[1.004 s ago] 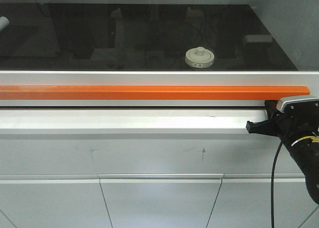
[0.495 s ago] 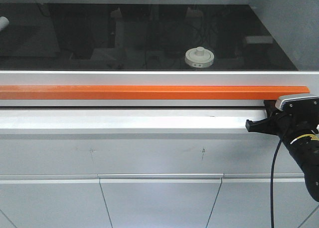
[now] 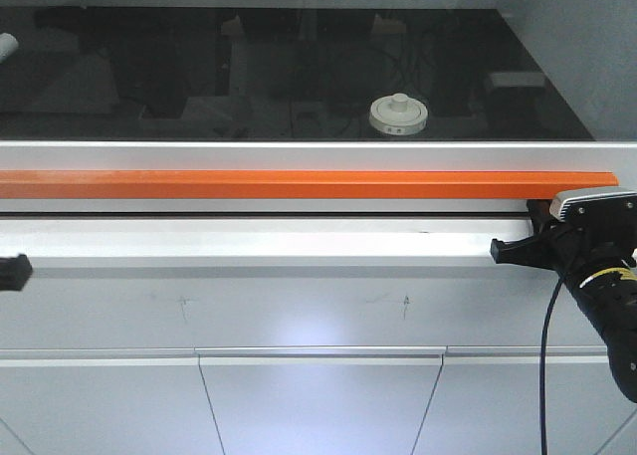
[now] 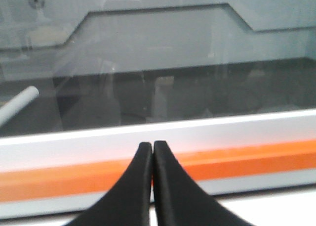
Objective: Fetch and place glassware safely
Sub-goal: 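Move the left gripper to the orange sash handle beside the right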
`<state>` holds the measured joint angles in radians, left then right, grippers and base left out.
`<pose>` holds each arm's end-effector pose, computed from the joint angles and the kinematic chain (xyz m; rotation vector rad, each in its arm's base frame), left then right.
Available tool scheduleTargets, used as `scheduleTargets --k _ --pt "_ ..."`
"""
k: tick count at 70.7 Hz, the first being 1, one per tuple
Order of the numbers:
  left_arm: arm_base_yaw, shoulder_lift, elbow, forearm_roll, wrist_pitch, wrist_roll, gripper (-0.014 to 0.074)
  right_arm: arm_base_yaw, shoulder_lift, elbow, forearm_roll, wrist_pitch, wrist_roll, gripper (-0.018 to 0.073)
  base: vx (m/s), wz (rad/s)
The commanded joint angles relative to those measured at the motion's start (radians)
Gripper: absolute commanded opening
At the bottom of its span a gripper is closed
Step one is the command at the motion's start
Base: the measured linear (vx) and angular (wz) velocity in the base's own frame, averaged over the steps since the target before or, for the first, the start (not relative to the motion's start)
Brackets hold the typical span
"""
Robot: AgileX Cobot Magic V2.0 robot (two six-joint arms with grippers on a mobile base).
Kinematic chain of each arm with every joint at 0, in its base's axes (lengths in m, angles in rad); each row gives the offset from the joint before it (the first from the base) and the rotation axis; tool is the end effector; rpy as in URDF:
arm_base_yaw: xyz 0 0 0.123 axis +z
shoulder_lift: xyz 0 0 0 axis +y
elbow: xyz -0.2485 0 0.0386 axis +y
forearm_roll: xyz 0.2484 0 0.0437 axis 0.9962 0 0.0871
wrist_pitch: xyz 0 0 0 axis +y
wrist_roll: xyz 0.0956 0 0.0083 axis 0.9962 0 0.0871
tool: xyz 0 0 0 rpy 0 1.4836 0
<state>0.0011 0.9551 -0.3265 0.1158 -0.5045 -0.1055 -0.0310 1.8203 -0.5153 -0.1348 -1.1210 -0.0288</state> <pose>0.2103 -0.0051 0.2336 0.0391 1.6102 -0.0473 0.3012 0.0023 0.1165 -0.1389 1.6647 0.0117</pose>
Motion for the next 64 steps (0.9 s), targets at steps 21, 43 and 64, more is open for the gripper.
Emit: scheduleTargets --k 21,43,64 --pt "-0.006 0.302 0.000 -0.007 -0.327 -0.012 -0.0007 -0.004 -0.039 -0.035 0.004 -0.179 -0.007 -0.0001 0.00 0.00" --pt "-0.005 0.572 -0.002 -0.050 -0.637 0.027 -0.0007 -0.004 -0.039 -0.035 0.004 -0.179 -0.007 -0.0001 0.00 0.00" --pt "-0.005 0.717 -0.019 -0.142 -0.804 0.043 -0.0007 -0.004 -0.039 -0.035 0.004 -0.178 -0.008 -0.0001 0.00 0.00"
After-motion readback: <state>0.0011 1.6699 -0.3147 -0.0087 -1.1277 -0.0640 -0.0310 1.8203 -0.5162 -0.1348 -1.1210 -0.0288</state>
